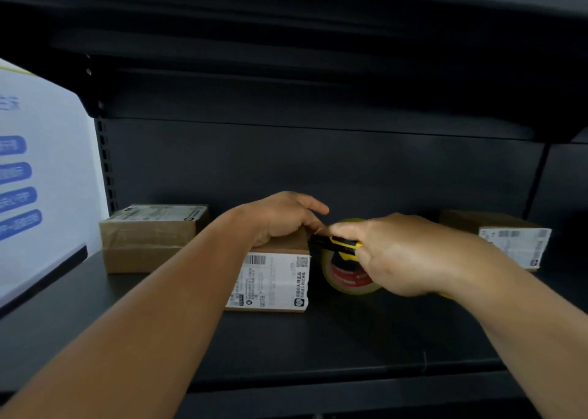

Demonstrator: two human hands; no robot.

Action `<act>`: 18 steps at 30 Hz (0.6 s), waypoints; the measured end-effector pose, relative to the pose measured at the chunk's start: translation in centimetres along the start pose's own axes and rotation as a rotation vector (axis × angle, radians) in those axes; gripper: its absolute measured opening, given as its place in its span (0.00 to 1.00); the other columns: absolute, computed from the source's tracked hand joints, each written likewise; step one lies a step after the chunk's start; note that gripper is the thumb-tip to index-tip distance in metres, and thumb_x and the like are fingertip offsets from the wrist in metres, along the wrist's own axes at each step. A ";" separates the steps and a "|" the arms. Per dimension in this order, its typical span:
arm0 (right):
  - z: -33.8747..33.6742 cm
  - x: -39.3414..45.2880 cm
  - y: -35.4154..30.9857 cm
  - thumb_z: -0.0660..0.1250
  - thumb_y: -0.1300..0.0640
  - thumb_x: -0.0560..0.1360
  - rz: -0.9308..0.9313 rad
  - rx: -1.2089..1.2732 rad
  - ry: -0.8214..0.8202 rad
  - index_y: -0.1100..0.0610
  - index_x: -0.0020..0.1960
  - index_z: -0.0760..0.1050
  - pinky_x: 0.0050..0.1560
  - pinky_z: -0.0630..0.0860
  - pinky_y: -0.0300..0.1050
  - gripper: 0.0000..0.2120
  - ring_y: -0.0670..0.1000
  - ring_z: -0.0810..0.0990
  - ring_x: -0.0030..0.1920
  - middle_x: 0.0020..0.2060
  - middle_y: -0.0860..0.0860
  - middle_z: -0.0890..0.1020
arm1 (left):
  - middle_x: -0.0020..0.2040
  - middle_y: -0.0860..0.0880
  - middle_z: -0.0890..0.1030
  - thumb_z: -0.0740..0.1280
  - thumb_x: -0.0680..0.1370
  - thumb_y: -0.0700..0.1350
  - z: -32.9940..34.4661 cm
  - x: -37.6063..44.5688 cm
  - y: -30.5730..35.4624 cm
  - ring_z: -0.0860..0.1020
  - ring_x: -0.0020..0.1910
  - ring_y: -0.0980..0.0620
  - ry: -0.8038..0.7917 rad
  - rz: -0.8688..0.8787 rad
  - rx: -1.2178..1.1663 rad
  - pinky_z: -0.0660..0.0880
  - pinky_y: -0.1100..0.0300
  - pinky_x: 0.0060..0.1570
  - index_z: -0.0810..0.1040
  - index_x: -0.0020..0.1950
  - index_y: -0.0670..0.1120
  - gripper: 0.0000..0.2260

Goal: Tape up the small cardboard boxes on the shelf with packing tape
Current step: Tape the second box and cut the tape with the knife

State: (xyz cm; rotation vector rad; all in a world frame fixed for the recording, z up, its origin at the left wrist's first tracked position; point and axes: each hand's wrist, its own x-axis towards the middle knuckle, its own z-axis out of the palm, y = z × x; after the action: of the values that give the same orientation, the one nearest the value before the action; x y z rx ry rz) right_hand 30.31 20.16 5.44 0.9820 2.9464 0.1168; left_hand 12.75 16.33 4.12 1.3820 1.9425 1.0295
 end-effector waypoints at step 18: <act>-1.0 -1.5 4.5 0.52 0.53 0.81 -0.016 0.602 0.127 0.29 0.68 0.59 0.34 0.76 0.43 0.22 0.48 0.77 0.32 0.38 0.52 0.80 | 0.47 0.52 0.85 0.58 0.80 0.37 0.1 0.1 -0.2 0.79 0.56 0.51 0.041 0.011 0.011 0.73 0.63 0.47 0.74 0.66 0.50 0.17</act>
State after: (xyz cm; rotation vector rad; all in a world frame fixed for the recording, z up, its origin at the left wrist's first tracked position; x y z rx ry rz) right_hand 34.09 22.81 6.83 1.0219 3.1652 -0.7766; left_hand 12.67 16.46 3.93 1.3891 1.9753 1.0620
